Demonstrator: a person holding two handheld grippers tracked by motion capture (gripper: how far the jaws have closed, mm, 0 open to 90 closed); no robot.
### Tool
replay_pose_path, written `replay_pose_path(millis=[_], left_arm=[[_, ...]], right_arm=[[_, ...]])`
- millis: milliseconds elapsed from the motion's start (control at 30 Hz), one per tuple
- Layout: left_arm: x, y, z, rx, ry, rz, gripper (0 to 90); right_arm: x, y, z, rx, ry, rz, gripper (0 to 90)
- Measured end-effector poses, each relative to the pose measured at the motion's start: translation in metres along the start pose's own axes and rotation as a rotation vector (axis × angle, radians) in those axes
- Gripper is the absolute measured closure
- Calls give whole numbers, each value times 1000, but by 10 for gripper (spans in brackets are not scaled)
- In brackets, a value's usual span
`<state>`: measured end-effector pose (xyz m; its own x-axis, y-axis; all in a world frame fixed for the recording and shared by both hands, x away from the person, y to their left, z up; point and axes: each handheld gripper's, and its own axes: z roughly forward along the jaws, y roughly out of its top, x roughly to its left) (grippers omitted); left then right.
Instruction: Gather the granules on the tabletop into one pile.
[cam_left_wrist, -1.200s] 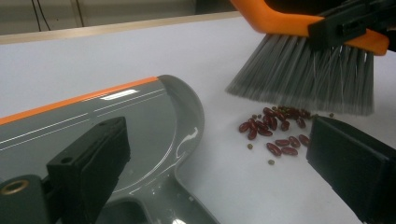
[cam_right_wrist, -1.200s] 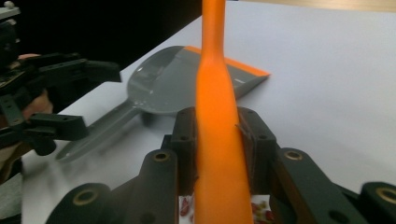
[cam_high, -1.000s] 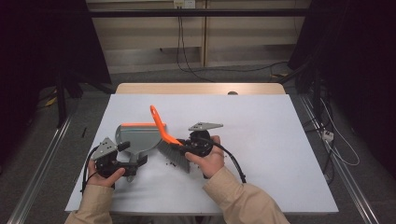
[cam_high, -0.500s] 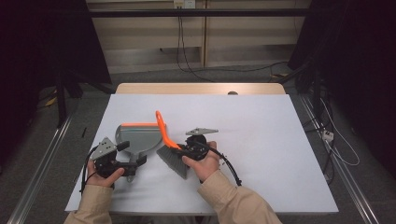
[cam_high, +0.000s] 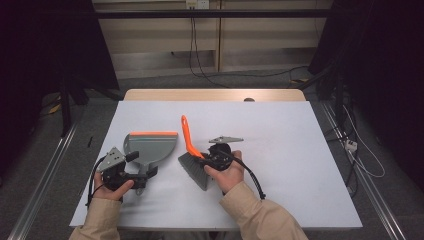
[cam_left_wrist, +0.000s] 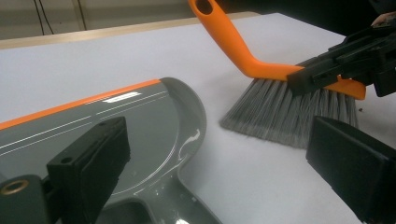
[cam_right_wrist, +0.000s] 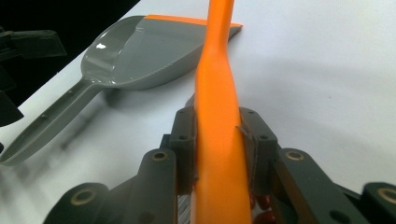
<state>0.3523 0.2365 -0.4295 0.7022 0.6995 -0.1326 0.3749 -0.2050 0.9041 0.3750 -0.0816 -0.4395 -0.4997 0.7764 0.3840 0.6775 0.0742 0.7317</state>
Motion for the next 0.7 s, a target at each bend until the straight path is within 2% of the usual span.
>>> replay_pose_path(millis=[700], left_arm=[[-1,0,1,5,2,8,59]], right_arm=[[-11,-6,-15,-26,-63,24,700]])
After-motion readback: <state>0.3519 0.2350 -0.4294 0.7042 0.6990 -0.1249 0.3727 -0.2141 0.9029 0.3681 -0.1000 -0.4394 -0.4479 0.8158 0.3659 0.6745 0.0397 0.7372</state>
